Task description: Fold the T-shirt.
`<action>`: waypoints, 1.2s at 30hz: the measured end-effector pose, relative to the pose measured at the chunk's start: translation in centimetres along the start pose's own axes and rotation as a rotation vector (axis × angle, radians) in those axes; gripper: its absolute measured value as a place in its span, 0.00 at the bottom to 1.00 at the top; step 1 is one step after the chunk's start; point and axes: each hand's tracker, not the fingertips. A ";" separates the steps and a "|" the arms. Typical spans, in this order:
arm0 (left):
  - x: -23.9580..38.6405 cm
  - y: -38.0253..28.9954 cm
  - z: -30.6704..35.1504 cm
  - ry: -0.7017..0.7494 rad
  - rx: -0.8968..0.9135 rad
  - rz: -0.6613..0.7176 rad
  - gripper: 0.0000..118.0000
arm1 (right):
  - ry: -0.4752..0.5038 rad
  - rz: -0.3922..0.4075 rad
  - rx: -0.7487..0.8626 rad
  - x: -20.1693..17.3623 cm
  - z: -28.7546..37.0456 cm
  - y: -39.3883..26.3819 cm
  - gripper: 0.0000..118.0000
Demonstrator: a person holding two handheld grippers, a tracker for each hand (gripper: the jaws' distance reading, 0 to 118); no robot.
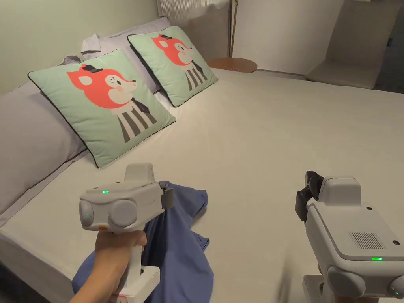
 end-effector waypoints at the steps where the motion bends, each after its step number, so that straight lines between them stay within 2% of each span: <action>1: 0.9 1.1 0.4 -0.023 0.026 -0.018 0.04 | -0.007 -0.006 0.005 0.4 0.3 0.1 0.01; 10: 12.6 9.1 2.1 -0.267 0.195 -0.169 0.04 | -0.147 -0.019 0.054 7.2 4.2 1.3 0.01; 17: 24.1 10.1 1.5 -0.453 0.212 -0.267 0.04 | -0.313 -0.022 0.088 13.8 8.6 1.8 0.01; 23: 32.5 6.8 0.4 -0.621 0.141 -0.310 0.04 | -0.466 -0.007 0.092 19.0 13.6 1.5 0.01; 27: 35.7 2.7 -1.5 -0.682 0.037 -0.352 0.04 | -0.531 -0.010 0.078 21.2 16.0 0.7 0.01; 32: 36.9 -4.2 -6.0 -0.664 -0.178 -0.407 0.04 | -0.563 -0.033 0.041 22.3 17.3 -0.9 0.01; 36: 36.3 -10.3 -9.2 -0.567 -0.298 -0.512 0.04 | -0.556 -0.037 0.011 21.9 17.1 -1.9 0.01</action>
